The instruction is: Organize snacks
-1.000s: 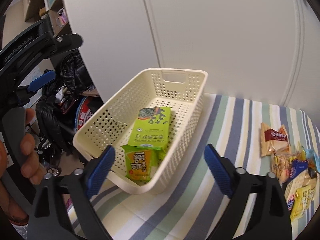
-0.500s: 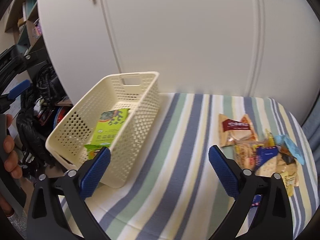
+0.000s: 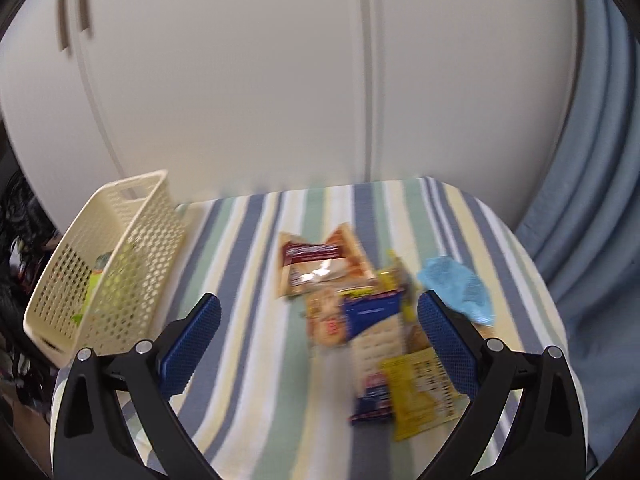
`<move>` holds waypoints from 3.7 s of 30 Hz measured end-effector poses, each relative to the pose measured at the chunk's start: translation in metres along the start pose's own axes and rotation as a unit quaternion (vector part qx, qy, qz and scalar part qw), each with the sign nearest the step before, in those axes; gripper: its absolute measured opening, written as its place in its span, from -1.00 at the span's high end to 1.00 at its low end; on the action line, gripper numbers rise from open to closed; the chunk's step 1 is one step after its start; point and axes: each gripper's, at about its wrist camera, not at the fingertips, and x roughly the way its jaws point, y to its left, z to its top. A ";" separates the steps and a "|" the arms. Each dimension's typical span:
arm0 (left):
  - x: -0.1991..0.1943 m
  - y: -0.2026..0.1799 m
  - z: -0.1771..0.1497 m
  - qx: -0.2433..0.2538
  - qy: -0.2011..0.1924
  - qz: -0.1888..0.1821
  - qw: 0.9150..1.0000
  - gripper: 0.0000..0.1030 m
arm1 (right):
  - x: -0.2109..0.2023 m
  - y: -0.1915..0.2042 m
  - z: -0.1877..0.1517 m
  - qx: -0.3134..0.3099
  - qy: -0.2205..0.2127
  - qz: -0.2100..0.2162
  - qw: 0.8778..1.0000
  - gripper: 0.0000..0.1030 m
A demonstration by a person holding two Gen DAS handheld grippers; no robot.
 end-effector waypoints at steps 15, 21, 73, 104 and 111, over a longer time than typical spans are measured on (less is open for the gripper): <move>0.002 -0.039 -0.009 0.057 0.008 -0.020 0.998 -0.95 | 0.075 -0.118 0.029 0.126 0.093 -0.060 0.986 -0.90; 0.003 -0.055 -0.015 0.085 0.012 -0.024 0.996 -0.95 | 0.114 -0.143 0.027 0.165 0.138 -0.050 0.975 -0.90; 0.194 -0.230 -0.106 0.132 0.293 -0.179 0.930 -0.95 | 0.094 -0.176 0.003 0.168 0.046 0.087 0.981 0.01; 0.227 -0.243 -0.135 0.128 0.334 -0.147 0.922 -0.33 | 0.106 -0.189 -0.004 0.181 0.051 0.086 0.978 -0.50; 0.209 -0.217 -0.116 0.109 0.310 -0.150 0.933 -0.30 | 0.107 -0.190 -0.005 0.183 0.053 0.087 0.978 -0.50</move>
